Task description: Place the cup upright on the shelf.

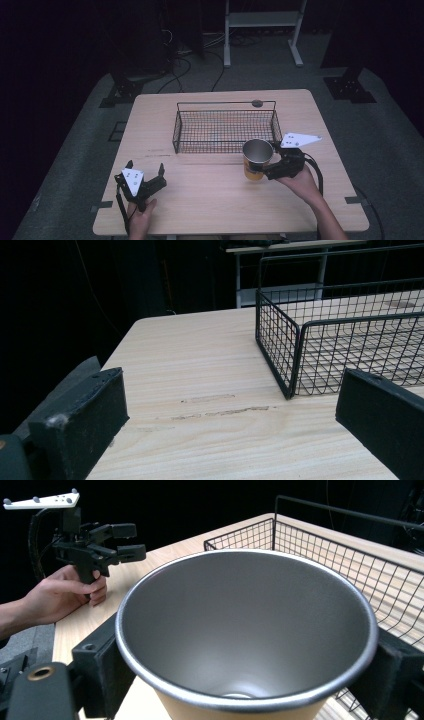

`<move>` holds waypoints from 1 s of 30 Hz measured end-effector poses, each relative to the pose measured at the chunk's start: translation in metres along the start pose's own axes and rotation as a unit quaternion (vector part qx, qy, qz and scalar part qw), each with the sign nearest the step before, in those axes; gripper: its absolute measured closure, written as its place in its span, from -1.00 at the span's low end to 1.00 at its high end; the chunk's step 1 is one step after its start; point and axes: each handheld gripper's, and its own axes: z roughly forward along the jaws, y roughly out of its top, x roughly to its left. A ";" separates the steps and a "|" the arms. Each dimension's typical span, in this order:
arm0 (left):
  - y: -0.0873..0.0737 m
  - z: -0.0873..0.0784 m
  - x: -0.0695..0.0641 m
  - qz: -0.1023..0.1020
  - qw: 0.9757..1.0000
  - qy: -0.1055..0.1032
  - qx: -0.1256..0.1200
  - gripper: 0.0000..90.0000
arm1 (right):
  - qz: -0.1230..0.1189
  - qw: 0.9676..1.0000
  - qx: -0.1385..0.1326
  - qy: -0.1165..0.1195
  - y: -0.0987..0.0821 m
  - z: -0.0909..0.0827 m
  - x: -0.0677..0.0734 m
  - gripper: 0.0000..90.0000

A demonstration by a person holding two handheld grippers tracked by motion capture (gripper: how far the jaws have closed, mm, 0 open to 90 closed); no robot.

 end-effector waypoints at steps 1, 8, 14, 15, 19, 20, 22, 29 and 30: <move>0.000 0.000 0.000 0.000 1.000 0.000 0.000 -1.00 | 0.000 1.000 0.000 0.001 0.002 0.000 -0.001 -0.74; 0.000 0.000 0.000 0.000 1.000 0.000 0.000 -1.00 | 0.004 1.000 -0.007 0.009 0.014 0.001 -0.007 -0.73; 0.000 0.000 0.000 -0.001 1.000 0.000 0.000 -1.00 | 0.001 1.000 -0.007 0.013 0.022 0.002 -0.008 -0.73; 0.000 0.000 0.000 0.000 1.000 0.000 0.000 -1.00 | 0.001 1.000 -0.007 0.013 0.022 0.002 -0.008 -0.73; 0.000 0.000 0.000 0.001 1.000 0.000 0.001 -1.00 | -0.002 1.000 -0.008 0.015 0.027 0.003 -0.009 -0.74; 0.000 0.000 0.000 0.001 1.000 0.000 0.001 -1.00 | -0.001 1.000 -0.006 0.016 0.029 0.004 -0.009 -0.74; 0.000 0.000 0.000 0.001 1.000 0.000 0.001 -1.00 | -0.002 1.000 -0.005 0.016 0.031 0.005 -0.010 -0.74; 0.000 0.000 0.000 0.000 1.000 0.000 0.000 -1.00 | 0.002 1.000 -0.005 0.022 0.037 0.008 -0.014 -0.73; 0.000 0.000 0.000 0.001 1.000 0.000 0.001 -1.00 | 0.005 1.000 -0.003 0.024 0.038 0.009 -0.016 -0.73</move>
